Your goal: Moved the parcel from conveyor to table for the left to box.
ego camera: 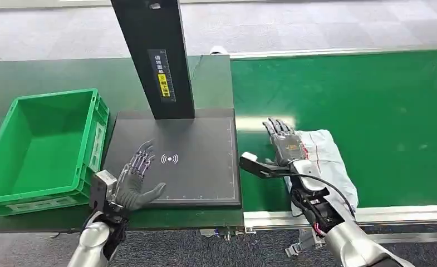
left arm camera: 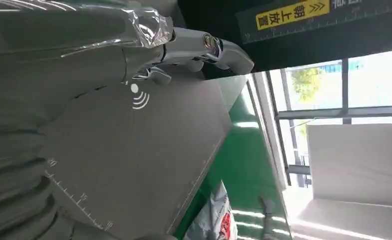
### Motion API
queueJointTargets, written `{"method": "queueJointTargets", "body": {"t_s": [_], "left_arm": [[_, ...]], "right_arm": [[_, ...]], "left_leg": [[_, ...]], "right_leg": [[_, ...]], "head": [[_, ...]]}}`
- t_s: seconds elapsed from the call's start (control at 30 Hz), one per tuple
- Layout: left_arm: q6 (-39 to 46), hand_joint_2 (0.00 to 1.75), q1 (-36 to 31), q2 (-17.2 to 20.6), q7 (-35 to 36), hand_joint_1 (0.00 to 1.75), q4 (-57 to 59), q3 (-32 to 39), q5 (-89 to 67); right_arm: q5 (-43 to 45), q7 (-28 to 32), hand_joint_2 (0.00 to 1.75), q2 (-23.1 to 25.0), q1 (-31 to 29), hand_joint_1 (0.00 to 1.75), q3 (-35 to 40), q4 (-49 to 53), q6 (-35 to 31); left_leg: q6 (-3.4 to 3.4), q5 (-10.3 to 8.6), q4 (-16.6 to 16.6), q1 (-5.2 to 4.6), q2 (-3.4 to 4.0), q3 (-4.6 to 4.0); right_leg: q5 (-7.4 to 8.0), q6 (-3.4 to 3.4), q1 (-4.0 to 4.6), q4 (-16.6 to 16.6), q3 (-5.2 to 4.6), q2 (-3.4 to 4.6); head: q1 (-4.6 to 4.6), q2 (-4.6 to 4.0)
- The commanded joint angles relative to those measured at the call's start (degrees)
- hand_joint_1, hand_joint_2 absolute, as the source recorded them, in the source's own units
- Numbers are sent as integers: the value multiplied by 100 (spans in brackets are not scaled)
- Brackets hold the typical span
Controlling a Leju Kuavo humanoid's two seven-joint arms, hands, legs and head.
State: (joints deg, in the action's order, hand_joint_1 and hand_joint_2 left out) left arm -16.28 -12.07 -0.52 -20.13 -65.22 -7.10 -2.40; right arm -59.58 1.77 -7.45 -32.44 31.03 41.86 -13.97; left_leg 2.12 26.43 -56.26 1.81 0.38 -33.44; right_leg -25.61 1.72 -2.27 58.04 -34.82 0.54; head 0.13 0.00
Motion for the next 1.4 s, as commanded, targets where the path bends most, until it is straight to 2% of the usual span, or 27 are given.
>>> {"method": "queueJointTargets", "body": {"t_s": [0.03,0.07,0.1,0.13,0.23,0.33,0.4,0.43,0.5,0.63,1.2,1.23,1.4], "left_arm": [[-8,175,194,3,10,0,-177,118,-9],[-8,175,194,3,10,0,-177,118,-9],[-22,175,203,-16,-15,0,-169,134,-5],[-29,175,219,-15,-33,0,-172,130,-12],[5,175,108,27,-98,0,30,150,-28],[34,175,90,-19,-148,0,93,256,-58],[32,175,103,-21,-150,0,88,256,-60],[46,175,125,-29,-147,0,41,288,-69],[42,175,115,-19,-131,0,60,315,-79],[-20,175,157,24,-127,0,49,344,-93],[-19,175,168,15,-128,0,31,344,-94],[-30,175,170,7,-109,0,34,338,-119],[-15,175,-19,-80,-52,0,251,301,-196]], "right_arm": [[-15,52,175,118,18,0,-316,501,-97],[-15,52,175,118,18,0,-316,501,-97],[272,474,175,200,139,0,-559,664,-620],[306,502,175,231,172,0,-621,757,-644],[-280,-183,175,194,70,0,-473,694,-161],[-243,-357,175,303,-74,0,-808,472,-451],[-244,-357,175,256,-122,0,-832,477,-432],[-387,-640,175,180,-120,0,-909,490,-368],[-521,-842,175,30,-141,0,-981,400,-184],[-440,-773,175,-42,-70,0,-1232,258,234],[-469,-794,175,-13,-58,0,-1226,282,235],[-534,-940,175,-4,-51,0,-1329,251,496],[-650,-1273,175,4,-98,0,-1599,-78,958]], "left_leg": [[-12,3,3,0,1,12],[-11,0,3,-2,-3,8],[-17,2,3,0,-2,14],[-14,2,2,0,2,10],[-13,3,3,0,0,11],[-9,2,5,-1,2,13],[-15,2,4,-2,-2,16],[-10,0,3,-3,-2,7],[-18,4,2,-2,-1,16],[-16,0,4,-2,-9,13],[-16,2,6,-2,-3,18],[-12,2,6,-1,-2,15],[-16,1,7,-2,-12,18]], "right_leg": [[-1,-16,5,-4,11,-2],[-1,-12,2,-2,7,-5],[-1,-19,6,-6,15,-6],[0,-15,5,-5,10,-1],[-2,-16,4,-4,12,-3],[-2,-13,3,-4,12,-1],[-3,-19,3,-3,15,-5],[-1,-12,0,0,5,-3],[-2,-18,3,-5,17,-3],[-1,-15,2,-7,17,-12],[-2,-19,4,-8,19,-7],[-2,-16,3,-6,16,-5],[-3,-17,3,-9,21,-14]], "head": [[0,0],[0,0],[0,0],[0,0],[2,0],[0,0],[2,0],[-2,0],[0,0],[0,0],[0,0],[0,0],[0,0]]}}
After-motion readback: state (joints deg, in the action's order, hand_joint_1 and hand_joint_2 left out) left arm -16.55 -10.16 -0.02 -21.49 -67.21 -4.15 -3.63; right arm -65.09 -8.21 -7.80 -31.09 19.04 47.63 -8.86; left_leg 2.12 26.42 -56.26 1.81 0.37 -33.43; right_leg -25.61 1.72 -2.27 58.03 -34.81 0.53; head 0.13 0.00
